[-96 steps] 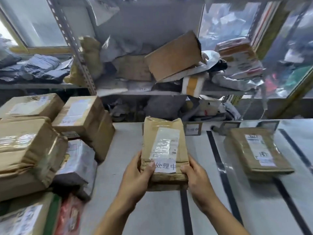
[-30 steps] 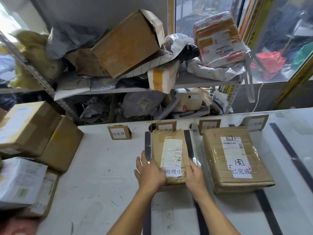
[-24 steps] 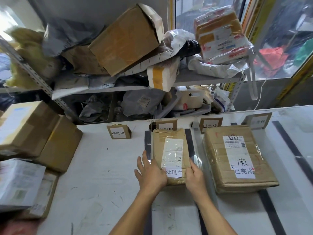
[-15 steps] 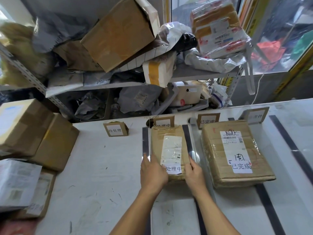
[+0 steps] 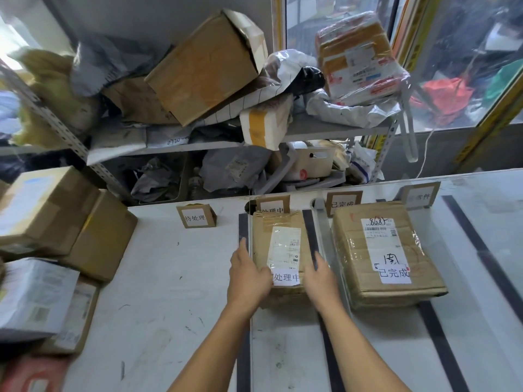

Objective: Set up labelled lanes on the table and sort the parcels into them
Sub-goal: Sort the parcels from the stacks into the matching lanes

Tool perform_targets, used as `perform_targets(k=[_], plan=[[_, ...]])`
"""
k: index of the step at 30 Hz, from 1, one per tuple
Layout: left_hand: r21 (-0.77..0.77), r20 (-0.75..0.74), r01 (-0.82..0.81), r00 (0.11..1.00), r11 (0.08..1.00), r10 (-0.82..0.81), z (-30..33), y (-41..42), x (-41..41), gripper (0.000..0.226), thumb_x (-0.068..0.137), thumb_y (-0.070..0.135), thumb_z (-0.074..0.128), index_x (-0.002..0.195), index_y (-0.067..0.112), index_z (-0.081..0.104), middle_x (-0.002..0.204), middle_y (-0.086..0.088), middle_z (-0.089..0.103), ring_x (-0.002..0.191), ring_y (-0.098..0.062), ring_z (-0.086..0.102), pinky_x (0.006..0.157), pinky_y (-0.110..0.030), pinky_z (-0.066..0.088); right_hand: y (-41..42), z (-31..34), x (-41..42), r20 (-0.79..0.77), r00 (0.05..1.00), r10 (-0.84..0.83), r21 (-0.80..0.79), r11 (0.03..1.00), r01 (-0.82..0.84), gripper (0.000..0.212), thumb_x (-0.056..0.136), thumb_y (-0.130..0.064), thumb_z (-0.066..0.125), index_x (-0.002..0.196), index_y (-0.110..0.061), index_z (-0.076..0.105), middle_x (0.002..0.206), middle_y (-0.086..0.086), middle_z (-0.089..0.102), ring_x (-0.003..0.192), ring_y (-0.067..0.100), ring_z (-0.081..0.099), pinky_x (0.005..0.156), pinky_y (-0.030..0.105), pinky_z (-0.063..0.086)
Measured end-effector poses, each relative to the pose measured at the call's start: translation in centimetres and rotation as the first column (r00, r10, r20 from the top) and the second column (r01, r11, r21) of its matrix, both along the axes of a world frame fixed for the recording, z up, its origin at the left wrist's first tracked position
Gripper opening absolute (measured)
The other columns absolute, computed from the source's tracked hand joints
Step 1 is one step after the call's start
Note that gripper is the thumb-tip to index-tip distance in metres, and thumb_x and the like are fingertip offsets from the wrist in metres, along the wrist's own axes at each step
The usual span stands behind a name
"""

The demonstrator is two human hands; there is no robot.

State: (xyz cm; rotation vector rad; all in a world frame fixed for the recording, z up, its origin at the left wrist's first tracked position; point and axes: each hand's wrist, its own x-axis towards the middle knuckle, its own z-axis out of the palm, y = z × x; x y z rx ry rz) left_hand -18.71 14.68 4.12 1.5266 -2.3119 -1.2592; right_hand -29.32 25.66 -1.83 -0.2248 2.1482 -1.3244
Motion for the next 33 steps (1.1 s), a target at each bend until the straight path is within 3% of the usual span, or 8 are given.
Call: perform_targets(k=[2, 5, 6, 9, 18, 22, 27, 33], plan=[[-0.042, -0.030, -0.032, 0.999, 0.999, 0.031, 0.7, -0.6, 0.7, 0.080, 0.093, 0.024, 0.061, 0.155, 0.032, 0.011, 0.162, 0.000, 0.020, 0.144, -0.027, 0.032, 0.110, -0.047, 0.041, 0.2, 1.8, 0.6, -0.075, 0.997, -0.010, -0.006, 1.000, 0.010, 0.050, 0.105, -0.034, 0.043, 0.152, -0.018, 0.040, 0.149, 0.001, 0.050, 0.134, 0.010, 0.049, 0.105, 0.021, 0.039], [-0.104, -0.060, -0.082, 0.995, 0.991, 0.076, 2.0, -1.7, 2.0, 0.068, 0.096, 0.028, 0.061, 0.153, 0.031, 0.023, 0.160, -0.001, 0.029, 0.142, -0.027, 0.038, 0.107, -0.044, 0.042, -0.6, 4.8, 1.5, -0.174, 0.985, 0.007, -0.118, 0.993, -0.028, 0.046, 0.104, -0.024, 0.044, 0.149, -0.022, 0.043, 0.130, -0.008, 0.058, 0.092, -0.034, 0.048, 0.069, -0.007, 0.039], [-0.122, -0.067, -0.095, 0.994, 0.988, 0.087, 2.6, -2.1, 2.6, 0.063, 0.097, 0.028, 0.059, 0.151, 0.030, 0.028, 0.158, -0.001, 0.033, 0.140, -0.026, 0.040, 0.106, -0.042, 0.043, -1.2, 6.0, 2.0, -0.184, 0.983, 0.026, -0.142, 0.988, -0.053, 0.047, 0.103, -0.021, 0.043, 0.150, -0.024, 0.042, 0.133, -0.008, 0.057, 0.091, -0.033, 0.048, 0.065, -0.004, 0.041], [-0.158, -0.110, -0.142, 0.986, 0.977, 0.125, 4.6, -3.2, 4.7, 0.052, 0.099, 0.028, 0.057, 0.146, 0.030, 0.037, 0.153, 0.000, 0.041, 0.136, -0.022, 0.046, 0.104, -0.039, 0.044, -4.0, 10.0, 4.2, -0.246, 0.958, 0.146, -0.214, 0.956, -0.201, 0.051, 0.103, -0.022, 0.043, 0.153, -0.026, 0.036, 0.152, -0.005, 0.046, 0.128, -0.005, 0.045, 0.104, 0.016, 0.039], [-0.296, -0.292, -0.284, 0.936, 0.912, 0.197, 12.3, -9.0, 15.4, 0.041, 0.099, 0.027, 0.055, 0.139, 0.024, 0.048, 0.138, -0.001, 0.057, 0.124, -0.016, 0.054, 0.095, -0.028, 0.044, -13.7, 17.1, 14.1, -0.385, 0.845, 0.371, -0.282, 0.824, -0.491, 0.046, 0.104, -0.029, 0.046, 0.150, -0.027, 0.041, 0.144, -0.008, 0.054, 0.117, -0.002, 0.046, 0.093, 0.012, 0.036], [-0.317, -0.357, -0.333, 0.909, 0.888, 0.214, 14.3, -13.5, 21.1, 0.034, 0.098, 0.025, 0.056, 0.132, 0.021, 0.055, 0.129, 0.001, 0.062, 0.108, -0.009, 0.055, 0.089, -0.024, 0.042, -18.1, 18.6, 19.0, -0.400, 0.810, 0.429, -0.267, 0.791, -0.551, 0.046, 0.103, -0.031, 0.047, 0.149, -0.028, 0.042, 0.138, -0.011, 0.055, 0.118, 0.002, 0.049, 0.098, 0.025, 0.040], [-0.336, -0.390, -0.356, 0.895, 0.872, 0.215, 16.5, -18.7, 29.1, 0.028, 0.097, 0.026, 0.058, 0.124, 0.022, 0.061, 0.119, 0.004, 0.067, 0.107, -0.011, 0.061, 0.091, -0.029, 0.051, -24.8, 19.7, 26.0, -0.413, 0.767, 0.490, -0.234, 0.757, -0.610, 0.042, 0.100, -0.039, 0.051, 0.141, -0.032, 0.049, 0.111, -0.024, 0.058, 0.098, -0.009, 0.056, 0.076, 0.010, 0.042], [-0.520, -0.443, -0.473, 0.861, 0.711, 0.249, 20.7, -24.5, 39.7, 0.019, 0.097, 0.030, 0.058, 0.115, 0.028, 0.064, 0.104, 0.019, 0.062, 0.096, 0.001, 0.057, 0.075, -0.009, 0.039, -32.6, 19.9, 35.3, -0.270, 0.736, 0.620, -0.279, 0.682, -0.677, 0.050, 0.094, -0.047, 0.054, 0.140, -0.030, 0.048, 0.120, -0.011, 0.064, 0.110, 0.012, 0.063, 0.099, 0.045, 0.053]])
